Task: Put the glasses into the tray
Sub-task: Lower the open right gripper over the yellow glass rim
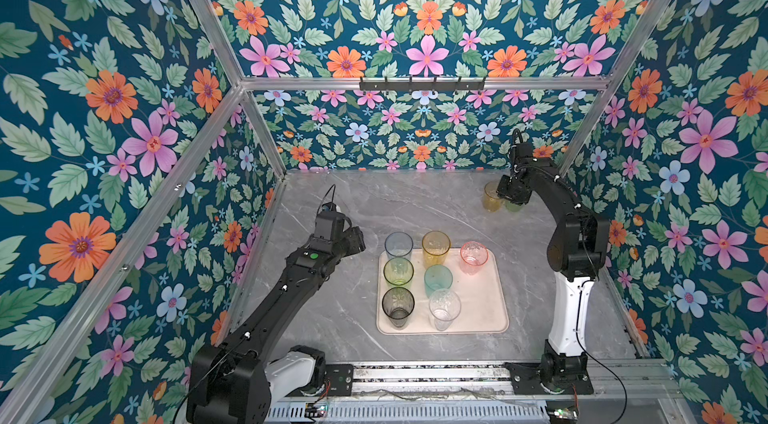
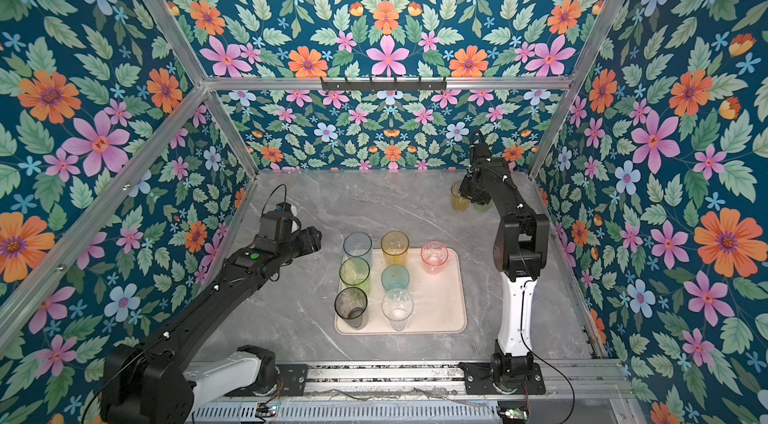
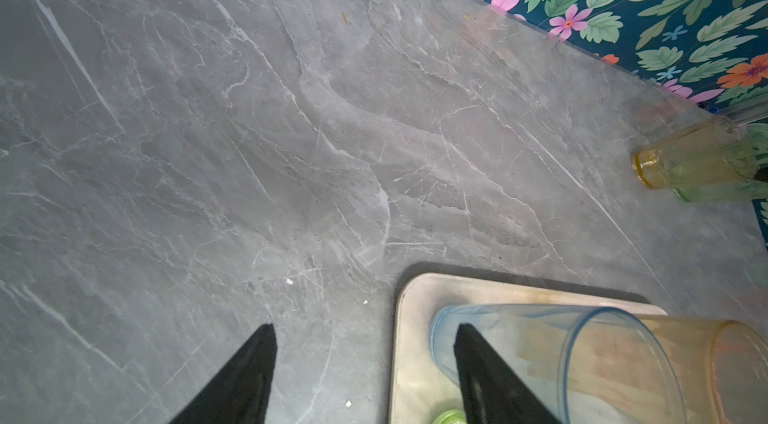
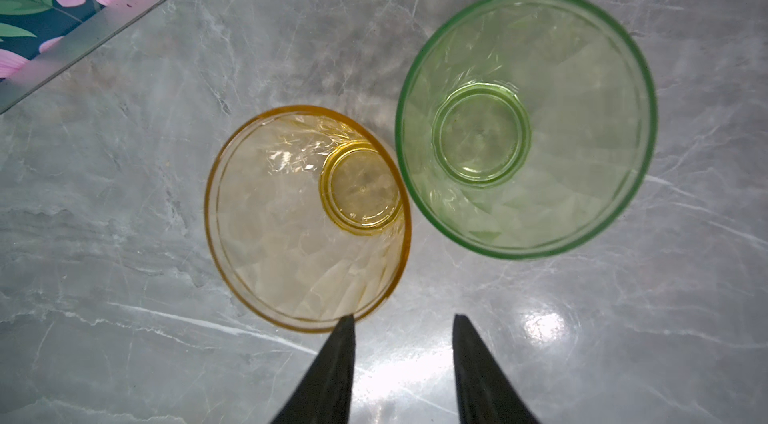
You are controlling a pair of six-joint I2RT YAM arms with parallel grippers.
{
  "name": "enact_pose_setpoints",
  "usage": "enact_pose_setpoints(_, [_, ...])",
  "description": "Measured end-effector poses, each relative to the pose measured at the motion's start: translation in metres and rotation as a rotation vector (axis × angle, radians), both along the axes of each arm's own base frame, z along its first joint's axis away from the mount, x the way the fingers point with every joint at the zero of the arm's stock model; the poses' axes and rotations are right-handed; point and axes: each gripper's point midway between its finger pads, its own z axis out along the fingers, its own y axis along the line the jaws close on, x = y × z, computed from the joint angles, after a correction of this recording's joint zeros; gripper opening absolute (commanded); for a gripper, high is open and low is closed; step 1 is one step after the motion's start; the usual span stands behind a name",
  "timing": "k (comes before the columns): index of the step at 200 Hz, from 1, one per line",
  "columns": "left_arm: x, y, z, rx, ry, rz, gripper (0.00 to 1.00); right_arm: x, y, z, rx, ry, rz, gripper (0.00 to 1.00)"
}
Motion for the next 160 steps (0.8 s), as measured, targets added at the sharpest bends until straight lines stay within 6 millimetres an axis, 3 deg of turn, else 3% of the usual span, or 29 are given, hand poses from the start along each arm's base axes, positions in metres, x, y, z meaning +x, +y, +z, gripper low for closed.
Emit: enact_pose_setpoints(160, [-0.006,0.004,0.002,0.01,0.0,0.008,0.71,0.014,0.0,-0.013,0.001,0.011,-0.004,0.43])
